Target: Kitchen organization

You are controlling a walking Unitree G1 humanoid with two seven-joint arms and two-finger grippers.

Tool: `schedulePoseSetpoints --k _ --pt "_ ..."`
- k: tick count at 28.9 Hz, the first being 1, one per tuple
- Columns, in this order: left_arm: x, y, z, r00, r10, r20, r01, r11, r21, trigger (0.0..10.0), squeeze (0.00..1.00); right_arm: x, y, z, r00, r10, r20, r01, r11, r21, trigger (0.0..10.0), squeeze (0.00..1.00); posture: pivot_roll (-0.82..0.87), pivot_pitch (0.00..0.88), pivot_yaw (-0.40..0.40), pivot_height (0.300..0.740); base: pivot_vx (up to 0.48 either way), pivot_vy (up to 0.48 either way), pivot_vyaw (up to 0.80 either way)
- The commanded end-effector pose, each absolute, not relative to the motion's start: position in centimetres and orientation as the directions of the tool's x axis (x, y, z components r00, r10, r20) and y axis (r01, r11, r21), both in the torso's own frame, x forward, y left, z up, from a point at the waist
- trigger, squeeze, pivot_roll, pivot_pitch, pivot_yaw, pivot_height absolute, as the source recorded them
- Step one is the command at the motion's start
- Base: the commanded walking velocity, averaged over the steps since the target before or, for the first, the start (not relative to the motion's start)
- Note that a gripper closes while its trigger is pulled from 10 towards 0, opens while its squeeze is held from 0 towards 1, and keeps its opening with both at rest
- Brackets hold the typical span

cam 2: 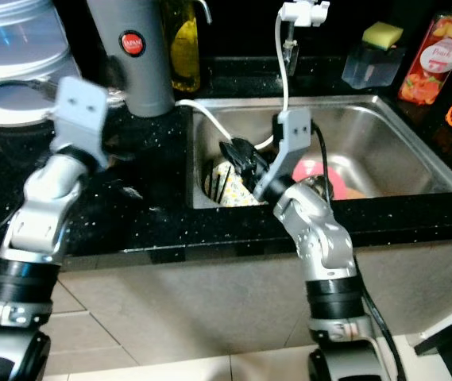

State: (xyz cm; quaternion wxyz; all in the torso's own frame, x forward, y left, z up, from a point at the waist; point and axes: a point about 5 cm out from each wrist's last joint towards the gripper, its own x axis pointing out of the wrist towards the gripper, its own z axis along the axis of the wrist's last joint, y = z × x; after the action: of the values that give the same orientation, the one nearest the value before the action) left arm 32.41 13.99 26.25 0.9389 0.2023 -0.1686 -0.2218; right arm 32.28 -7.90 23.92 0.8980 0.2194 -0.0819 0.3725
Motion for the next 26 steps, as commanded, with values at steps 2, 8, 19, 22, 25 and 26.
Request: schedulePoseSetpoints --k 2,8,19,22,25,26 --pt "31.6 12.5 25.8 0.788 -0.580 0.206 0.456 0.775 0.438 10.0 0.00 32.1 -7.9 24.4 0.713 0.615 0.338 -0.700 0.595 0.394 10.0 0.00 0.13 0.000 -0.023 0.740 0.000 0.000 0.00" --pt "31.3 11.1 25.4 0.744 -0.639 0.195 0.531 0.742 0.408 10.0 0.00 31.7 -7.9 26.1 0.696 0.585 0.417 -0.718 0.548 0.429 10.0 0.00 0.12 0.000 -0.020 0.740 0.000 0.000 0.00" --pt "32.2 11.7 26.1 0.775 -0.589 0.230 0.496 0.791 0.358 10.0 0.00 31.1 -7.4 26.3 0.695 0.599 0.398 -0.719 0.588 0.370 10.0 0.00 0.12 0.000 -0.015 0.740 0.000 0.000 0.00" --pt "32.6 12.5 27.3 0.790 -0.543 0.286 0.464 0.833 0.300 10.0 0.00 31.0 -7.1 25.5 0.702 0.620 0.350 -0.706 0.673 0.223 10.0 0.00 0.12 0.000 -0.010 0.740 0.000 0.000 0.00" --pt "32.4 12.9 28.5 0.768 -0.549 0.330 0.475 0.834 0.281 10.0 0.00 31.1 -7.3 25.2 0.726 0.597 0.341 -0.676 0.711 0.193 10.0 0.00 0.12 0.000 -0.008 0.740 0.000 0.000 0.00" --pt "32.3 13.0 28.7 0.765 -0.551 0.333 0.477 0.832 0.282 10.0 0.00 31.2 -7.3 25.2 0.732 0.590 0.342 -0.668 0.719 0.190 10.0 0.00 0.12 0.000 -0.007 0.740 0.000 0.000 0.00"
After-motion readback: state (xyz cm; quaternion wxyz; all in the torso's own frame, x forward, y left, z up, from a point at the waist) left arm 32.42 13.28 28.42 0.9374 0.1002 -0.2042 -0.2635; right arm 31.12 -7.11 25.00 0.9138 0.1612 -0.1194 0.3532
